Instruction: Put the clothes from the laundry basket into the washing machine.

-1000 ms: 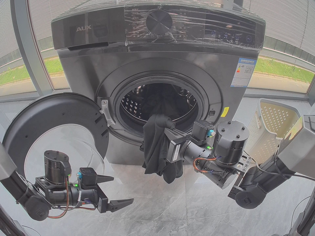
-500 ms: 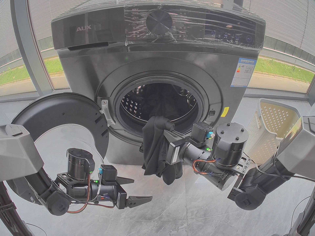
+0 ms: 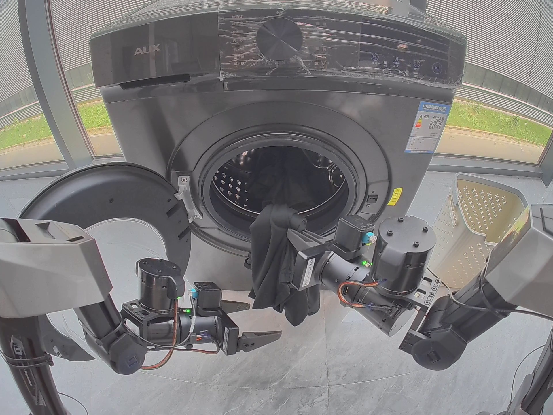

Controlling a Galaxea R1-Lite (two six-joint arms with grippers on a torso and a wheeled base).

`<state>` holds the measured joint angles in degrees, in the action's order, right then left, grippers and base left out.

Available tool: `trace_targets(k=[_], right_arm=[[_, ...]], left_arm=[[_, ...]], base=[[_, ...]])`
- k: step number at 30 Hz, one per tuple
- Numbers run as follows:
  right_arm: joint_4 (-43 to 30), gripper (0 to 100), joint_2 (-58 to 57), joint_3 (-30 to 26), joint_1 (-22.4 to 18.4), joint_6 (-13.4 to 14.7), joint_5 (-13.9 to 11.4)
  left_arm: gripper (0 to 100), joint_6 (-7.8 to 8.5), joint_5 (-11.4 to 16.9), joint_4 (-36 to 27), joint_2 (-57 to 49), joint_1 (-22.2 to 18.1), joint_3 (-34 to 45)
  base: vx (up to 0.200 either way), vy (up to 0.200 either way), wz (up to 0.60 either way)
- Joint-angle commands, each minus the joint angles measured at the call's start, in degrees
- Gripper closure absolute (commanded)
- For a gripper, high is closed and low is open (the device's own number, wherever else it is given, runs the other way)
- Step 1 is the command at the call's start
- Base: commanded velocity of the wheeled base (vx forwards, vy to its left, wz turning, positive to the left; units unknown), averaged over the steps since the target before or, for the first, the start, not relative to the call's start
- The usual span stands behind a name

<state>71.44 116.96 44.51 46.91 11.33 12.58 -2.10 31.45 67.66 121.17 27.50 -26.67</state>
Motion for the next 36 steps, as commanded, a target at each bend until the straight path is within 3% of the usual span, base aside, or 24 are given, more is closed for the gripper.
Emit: trace_targets(k=[1,4,10,12,14,20,31,34,35,36], right_arm=[[0.0,100,-0.1,0.0,0.1,-0.1,0.0],[0.0,100,-0.1,0.0,0.1,0.0,0.1],[0.0,100,0.0,0.0,0.1,-0.1,0.1],[0.1,100,0.4,0.1,0.0,0.0,0.0],[0.5,100,0.7,0.2,0.0,0.0,0.0],[3.0,100,2.2,0.3,0.0,-0.6,0.1],[3.3,100,2.2,-0.3,0.2,-0.6,0.2],[3.3,100,2.2,-0.4,0.6,-0.6,1.0],[3.3,100,2.2,-0.4,0.6,-0.6,1.2],[3.3,100,2.2,-0.4,0.7,-0.6,1.2]], left_arm=[[0,-0.19,-0.3,2.4,5.5,0.2,-2.7],[0,-0.28,-0.3,2.9,6.0,0.3,-3.3],[0,-2.21,-0.1,4.9,6.0,1.3,-5.0],[0,-3.97,-0.3,7.7,5.7,2.8,-4.4],[0,-4.41,-0.3,9.0,5.6,3.9,-4.0],[0,-3.88,-1.1,10.7,7.6,4.7,-4.5],[0,-3.88,-8.7,16.1,14.4,3.9,-10.2],[0,-3.88,-9.4,16.5,14.5,3.9,-10.7],[100,-3.88,-9.5,16.5,14.6,3.9,-10.8],[100,-3.88,-9.5,16.5,14.6,3.9,-10.8]], base=[[0.000,0.000,0.00],[0.000,0.000,0.00],[0.000,0.000,0.00],[0.000,0.000,0.00],[0.000,0.000,0.00],[0.000,0.000,0.00],[0.000,0.000,0.00],[0.000,0.000,0.00],[0.000,0.000,0.00],[0.000,0.000,0.00]])
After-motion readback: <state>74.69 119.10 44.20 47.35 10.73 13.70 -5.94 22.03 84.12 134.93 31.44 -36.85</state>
